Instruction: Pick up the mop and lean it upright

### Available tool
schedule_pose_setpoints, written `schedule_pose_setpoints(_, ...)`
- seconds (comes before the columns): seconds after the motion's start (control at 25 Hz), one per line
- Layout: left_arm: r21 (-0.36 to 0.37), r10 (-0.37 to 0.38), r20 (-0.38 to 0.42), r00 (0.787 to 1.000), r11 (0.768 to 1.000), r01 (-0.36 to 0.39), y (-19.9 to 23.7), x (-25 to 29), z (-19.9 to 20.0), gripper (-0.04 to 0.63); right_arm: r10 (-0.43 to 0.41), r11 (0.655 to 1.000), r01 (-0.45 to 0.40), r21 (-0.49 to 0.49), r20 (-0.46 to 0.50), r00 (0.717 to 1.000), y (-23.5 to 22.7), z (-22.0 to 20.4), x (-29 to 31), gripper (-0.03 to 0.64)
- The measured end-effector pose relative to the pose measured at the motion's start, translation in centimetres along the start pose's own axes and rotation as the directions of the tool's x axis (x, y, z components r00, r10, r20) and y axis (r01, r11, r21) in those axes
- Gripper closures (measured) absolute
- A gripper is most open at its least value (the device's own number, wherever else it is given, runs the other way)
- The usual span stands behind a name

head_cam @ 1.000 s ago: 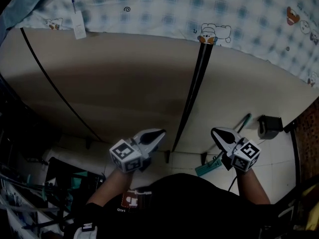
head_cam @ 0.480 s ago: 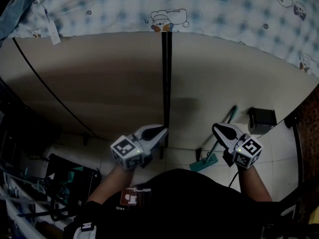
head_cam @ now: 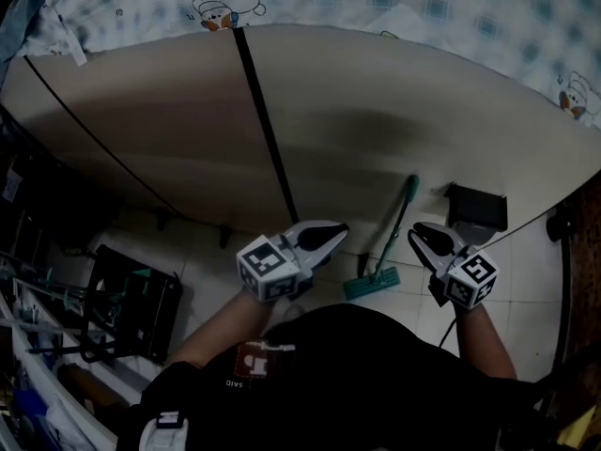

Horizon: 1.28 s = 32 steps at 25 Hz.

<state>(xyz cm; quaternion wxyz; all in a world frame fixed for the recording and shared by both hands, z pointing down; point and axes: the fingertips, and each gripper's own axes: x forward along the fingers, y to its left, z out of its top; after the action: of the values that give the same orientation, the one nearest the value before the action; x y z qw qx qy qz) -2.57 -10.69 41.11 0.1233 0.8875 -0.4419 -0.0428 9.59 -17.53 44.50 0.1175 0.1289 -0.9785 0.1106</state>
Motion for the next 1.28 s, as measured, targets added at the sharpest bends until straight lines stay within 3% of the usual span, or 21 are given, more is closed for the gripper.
schedule_pose_setpoints(0.4, -0.037, -0.115, -0.037, 0.993, 0.993, 0.114, 2.0, 1.7, -0.9, 0.597, -0.133, 0.990, 0.137, 0.041, -0.089, 0.987, -4.3, -6.8, 2.0, 0.477)
schedule_pose_setpoints(0.64, -0.074, -0.129, -0.098, 0.987, 0.990, 0.122, 3.2, 1.3, -3.4, 0.595, -0.181, 0.973, 0.199, 0.114, -0.154, 0.971, -7.7, -12.5, 3.8, 0.438)
schedule_pose_setpoints(0.92, -0.107, -0.088, -0.166, 0.982, 0.992, 0.071, 3.6, 2.2, -7.2, 0.595, -0.212, 0.957, 0.262, 0.122, -0.319, 0.924, -13.2, -22.6, 6.7, 0.393)
schedule_pose_setpoints(1.12, -0.133, -0.057, -0.213, 0.975, 0.991, 0.028, 4.5, 2.1, -10.0, 0.596, -0.222, 0.961, 0.272, 0.055, -0.435, 0.873, -16.8, -29.2, 8.6, 0.349)
schedule_pose_setpoints(1.28, -0.149, -0.046, -0.242, 0.969, 0.989, 0.010, 5.0, 2.5, -11.5, 0.595, -0.205, 0.967, 0.254, 0.028, -0.506, 0.838, -17.7, -32.0, 9.7, 0.339)
